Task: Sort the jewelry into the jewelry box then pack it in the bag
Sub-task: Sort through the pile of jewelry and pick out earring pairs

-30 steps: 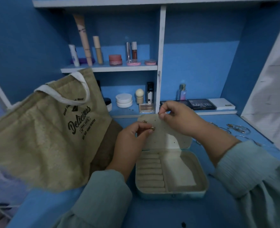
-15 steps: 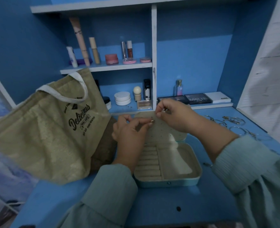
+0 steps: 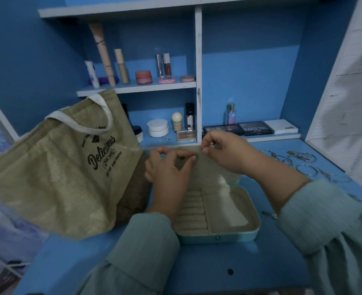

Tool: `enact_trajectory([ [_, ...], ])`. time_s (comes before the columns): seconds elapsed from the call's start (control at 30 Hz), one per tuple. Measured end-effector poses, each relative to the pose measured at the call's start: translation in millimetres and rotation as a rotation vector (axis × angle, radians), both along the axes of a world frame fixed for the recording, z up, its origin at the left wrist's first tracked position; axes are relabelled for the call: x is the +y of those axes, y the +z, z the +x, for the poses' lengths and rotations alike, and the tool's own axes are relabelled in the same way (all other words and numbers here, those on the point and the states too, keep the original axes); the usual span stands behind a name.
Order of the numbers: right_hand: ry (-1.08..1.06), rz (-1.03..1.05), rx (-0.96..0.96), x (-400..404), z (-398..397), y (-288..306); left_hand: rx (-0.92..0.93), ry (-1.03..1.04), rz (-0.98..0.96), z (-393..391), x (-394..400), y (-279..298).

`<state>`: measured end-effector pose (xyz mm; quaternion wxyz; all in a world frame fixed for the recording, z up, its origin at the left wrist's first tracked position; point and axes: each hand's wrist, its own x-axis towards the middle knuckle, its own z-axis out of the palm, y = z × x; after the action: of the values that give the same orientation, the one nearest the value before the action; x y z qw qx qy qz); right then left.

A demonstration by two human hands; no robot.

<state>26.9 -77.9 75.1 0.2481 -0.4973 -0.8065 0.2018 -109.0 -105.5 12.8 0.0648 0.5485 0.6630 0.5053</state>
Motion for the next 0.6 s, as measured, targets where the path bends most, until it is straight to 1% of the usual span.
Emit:
enact_trajectory([
  [0.1,-0.002,-0.017,0.016,0.3,0.7,-0.1,0.0,-0.007,-0.029,-1.4,-0.8,1.6],
  [0.27,0.019,-0.093,0.13,-1.1,1.2,7.0,0.156,-0.079,-0.02,-5.9,-0.6,1.6],
  [0.37,-0.005,-0.124,0.197,-2.0,-0.3,10.7,0.127,-0.143,-0.004,-8.0,-4.3,3.4],
  [0.47,-0.044,-0.113,0.3,-2.1,-2.5,12.3,0.1,-0.179,0.039,-11.1,-7.2,1.7],
  [0.53,-0.052,-0.116,0.336,-2.4,-3.3,13.4,0.125,-0.191,0.068,-12.9,-8.7,-0.9],
  [0.6,-0.04,-0.121,0.329,-3.1,-3.9,14.1,0.163,-0.216,0.117,-14.8,-11.0,-5.5],
])
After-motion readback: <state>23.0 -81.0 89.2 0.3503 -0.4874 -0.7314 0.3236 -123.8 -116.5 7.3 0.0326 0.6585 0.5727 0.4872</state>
